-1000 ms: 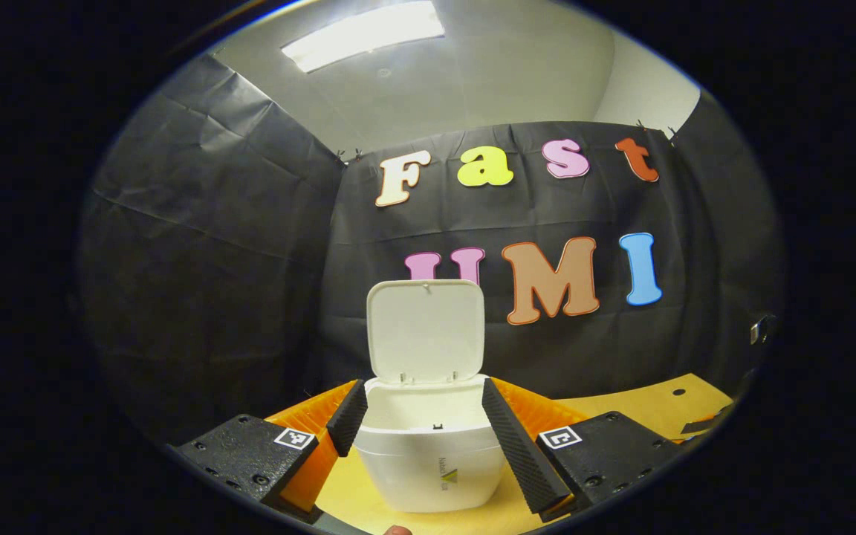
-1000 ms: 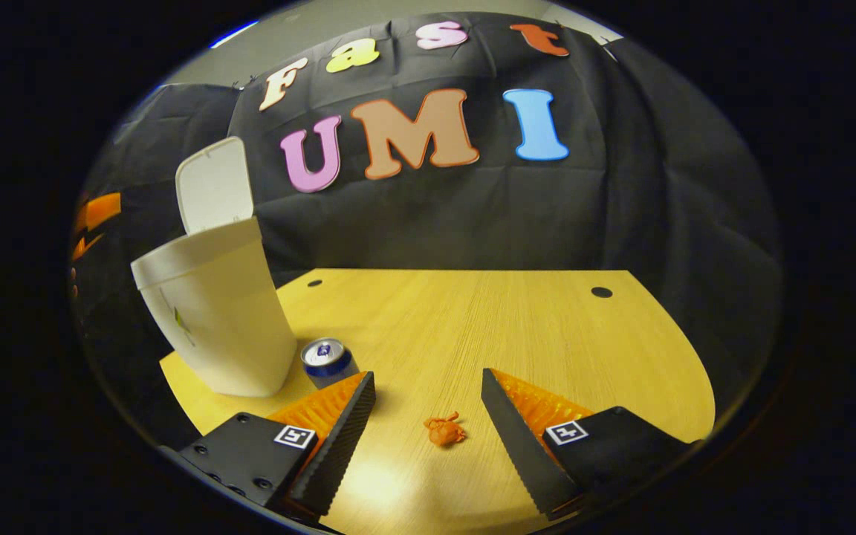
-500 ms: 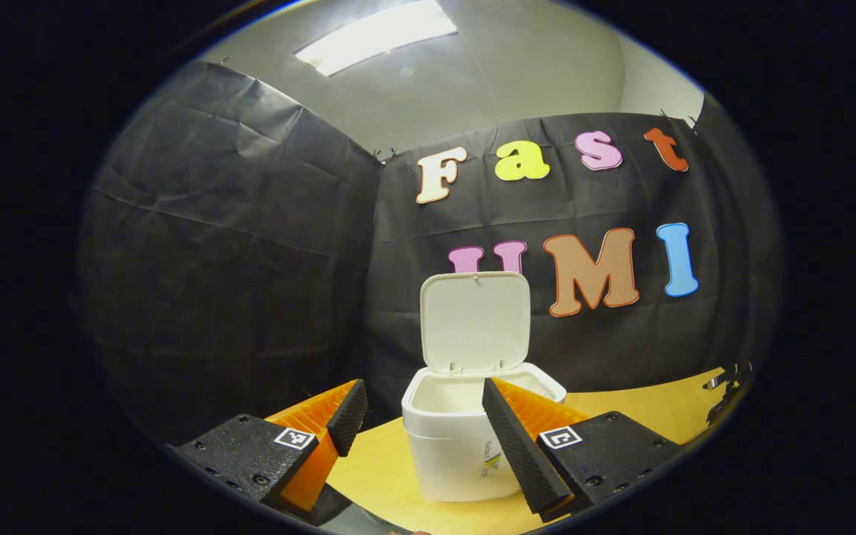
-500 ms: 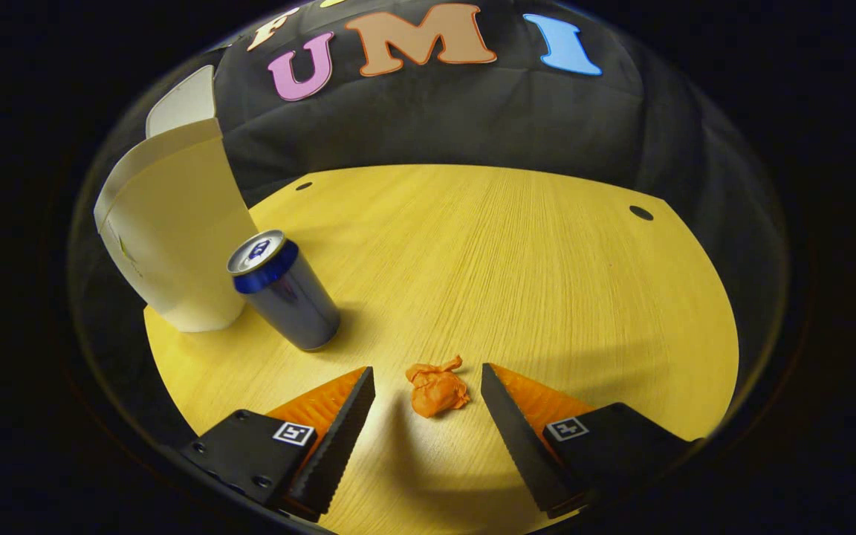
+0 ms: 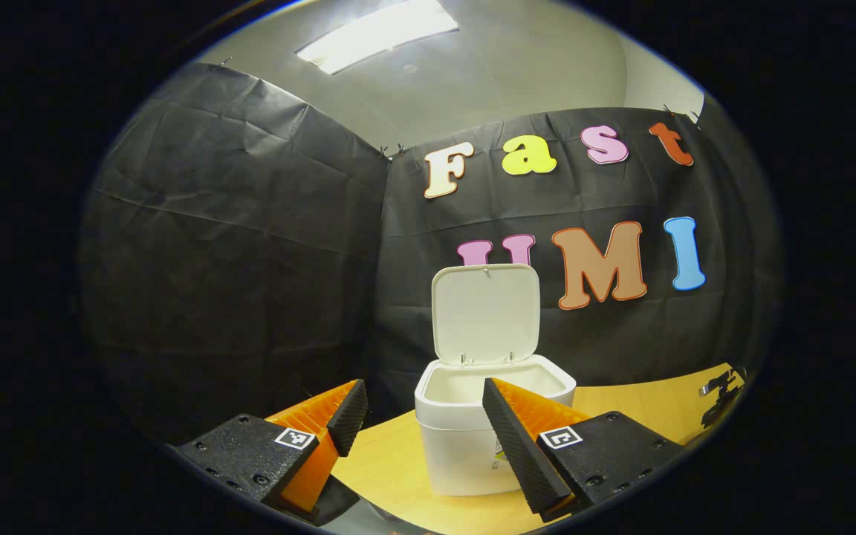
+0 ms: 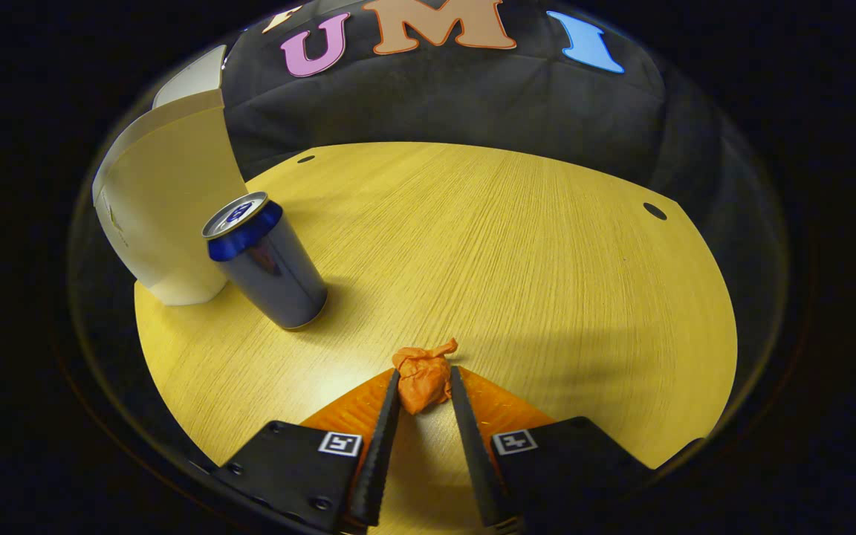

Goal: Press the lid of the desktop garbage bin to open it, pick up the crumpled paper on the desktop and throw it into the bin, then pick up the pop can on the desktop and drop it into the bin, and finally close the garbage bin lid.

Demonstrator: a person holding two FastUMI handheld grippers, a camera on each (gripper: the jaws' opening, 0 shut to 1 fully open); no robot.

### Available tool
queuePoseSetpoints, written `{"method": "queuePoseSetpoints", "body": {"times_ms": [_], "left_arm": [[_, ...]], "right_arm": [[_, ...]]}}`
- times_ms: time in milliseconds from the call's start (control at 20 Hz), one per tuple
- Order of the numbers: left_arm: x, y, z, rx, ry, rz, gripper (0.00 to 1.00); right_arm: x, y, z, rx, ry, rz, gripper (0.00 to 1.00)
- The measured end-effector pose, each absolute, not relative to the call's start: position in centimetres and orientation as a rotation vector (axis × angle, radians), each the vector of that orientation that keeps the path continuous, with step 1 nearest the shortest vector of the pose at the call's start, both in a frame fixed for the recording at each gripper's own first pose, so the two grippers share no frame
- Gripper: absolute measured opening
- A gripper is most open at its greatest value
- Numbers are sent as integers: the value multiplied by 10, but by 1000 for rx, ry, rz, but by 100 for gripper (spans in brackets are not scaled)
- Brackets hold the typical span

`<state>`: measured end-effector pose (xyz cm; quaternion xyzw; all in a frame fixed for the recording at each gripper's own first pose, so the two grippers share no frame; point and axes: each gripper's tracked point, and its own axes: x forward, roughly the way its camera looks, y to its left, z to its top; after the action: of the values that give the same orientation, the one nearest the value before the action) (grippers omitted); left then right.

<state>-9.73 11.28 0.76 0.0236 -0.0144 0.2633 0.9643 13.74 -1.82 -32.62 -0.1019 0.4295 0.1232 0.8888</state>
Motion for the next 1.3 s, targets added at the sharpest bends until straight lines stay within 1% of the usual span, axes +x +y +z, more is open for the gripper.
{"method": "queuePoseSetpoints", "body": {"times_ms": [50,100,150,300,400,700,950,1100,1300], "left_arm": [[-98,114,8,47,-28,534,93],[-98,114,8,47,-29,535,93],[-99,115,8,46,-30,535,93],[-102,116,6,38,-26,533,93],[-101,116,3,26,-19,525,93],[-98,121,-6,5,-7,500,93],[-101,142,-10,10,4,518,93],[-108,159,-14,9,14,546,94],[-127,182,-19,9,25,605,94]], "right_arm": [[137,-19,-326,-217,893,259,41],[137,-18,-325,-223,891,258,41],[136,-17,-325,-226,884,262,34],[133,-16,-312,-242,859,269,34],[130,-10,-292,-231,828,279,34],[127,14,-190,-190,665,336,34],[133,72,-94,-172,500,471,34],[130,117,-62,-171,429,577,34],[144,170,-41,-219,329,712,35]]}}
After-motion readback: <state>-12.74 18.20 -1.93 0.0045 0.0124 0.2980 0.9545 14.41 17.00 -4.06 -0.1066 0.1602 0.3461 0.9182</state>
